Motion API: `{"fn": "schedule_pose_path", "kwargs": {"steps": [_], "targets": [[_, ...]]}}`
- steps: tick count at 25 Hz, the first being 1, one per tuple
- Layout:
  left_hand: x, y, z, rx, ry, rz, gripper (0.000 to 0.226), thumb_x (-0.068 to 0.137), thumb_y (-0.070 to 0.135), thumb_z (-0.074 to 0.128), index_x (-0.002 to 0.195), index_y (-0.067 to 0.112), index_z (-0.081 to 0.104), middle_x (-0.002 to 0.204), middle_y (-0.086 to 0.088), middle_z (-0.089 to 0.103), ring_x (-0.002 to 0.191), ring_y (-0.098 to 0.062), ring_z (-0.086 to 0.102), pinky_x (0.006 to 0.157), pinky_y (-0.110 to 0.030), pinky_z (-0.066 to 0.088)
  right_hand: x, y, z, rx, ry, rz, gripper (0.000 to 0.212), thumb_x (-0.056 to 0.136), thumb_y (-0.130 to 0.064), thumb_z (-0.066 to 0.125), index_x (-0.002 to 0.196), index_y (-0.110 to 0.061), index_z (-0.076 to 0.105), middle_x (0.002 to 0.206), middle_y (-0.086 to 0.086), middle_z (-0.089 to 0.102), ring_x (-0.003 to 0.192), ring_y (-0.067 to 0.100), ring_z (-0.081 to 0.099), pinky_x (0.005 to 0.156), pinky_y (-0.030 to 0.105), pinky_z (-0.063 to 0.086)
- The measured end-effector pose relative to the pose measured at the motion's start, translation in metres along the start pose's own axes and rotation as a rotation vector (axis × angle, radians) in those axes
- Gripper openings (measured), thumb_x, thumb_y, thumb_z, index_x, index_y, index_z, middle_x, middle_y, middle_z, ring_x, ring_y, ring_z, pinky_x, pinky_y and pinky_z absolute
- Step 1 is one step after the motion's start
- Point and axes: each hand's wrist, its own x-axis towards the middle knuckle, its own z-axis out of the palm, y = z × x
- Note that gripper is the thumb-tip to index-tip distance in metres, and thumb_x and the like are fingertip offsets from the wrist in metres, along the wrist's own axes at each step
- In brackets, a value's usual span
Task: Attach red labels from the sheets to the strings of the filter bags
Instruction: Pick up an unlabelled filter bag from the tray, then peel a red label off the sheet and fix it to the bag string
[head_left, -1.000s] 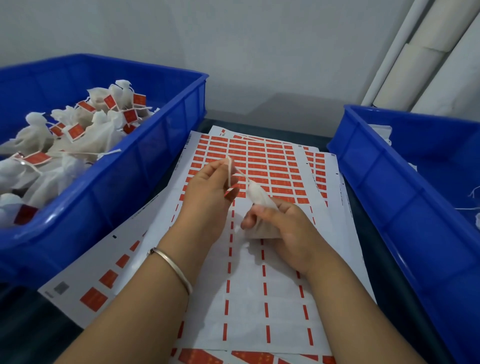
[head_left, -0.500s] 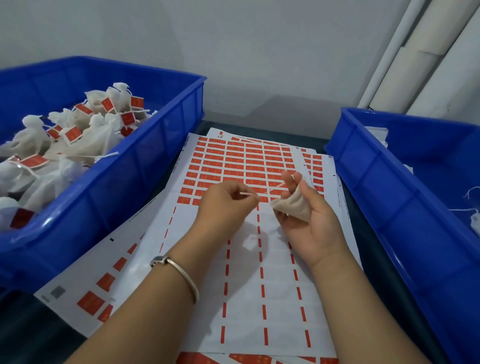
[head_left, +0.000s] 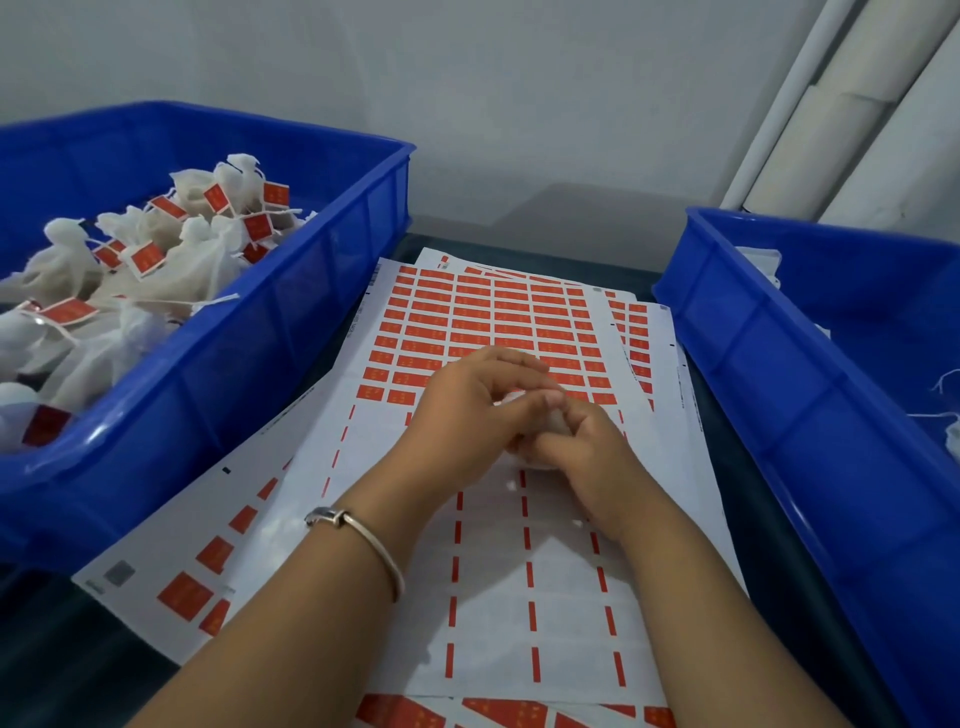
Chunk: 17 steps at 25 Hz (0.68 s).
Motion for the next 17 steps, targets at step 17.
{"fn": "schedule_pose_path", "kwargs": {"steps": [17], "targets": [[0.0074,-0.0084,0.0103,-0.165,0.177,-0.35,0.02,0.094,0.031,0.05,0.075,0.028,0.055,0.078,0.004,0.062,0.075,-0.014,0.061,0.073,-0.03,0.055,0.004,0.006,0.0086,-0.178,0.335,-0.191,0.039,0.079,-0.015,0.074,0.093,-0.041,0.05,0.089,-0.034,0.052,0.088,-0.025,0.048,0.059,-0.002,0.041]]}}
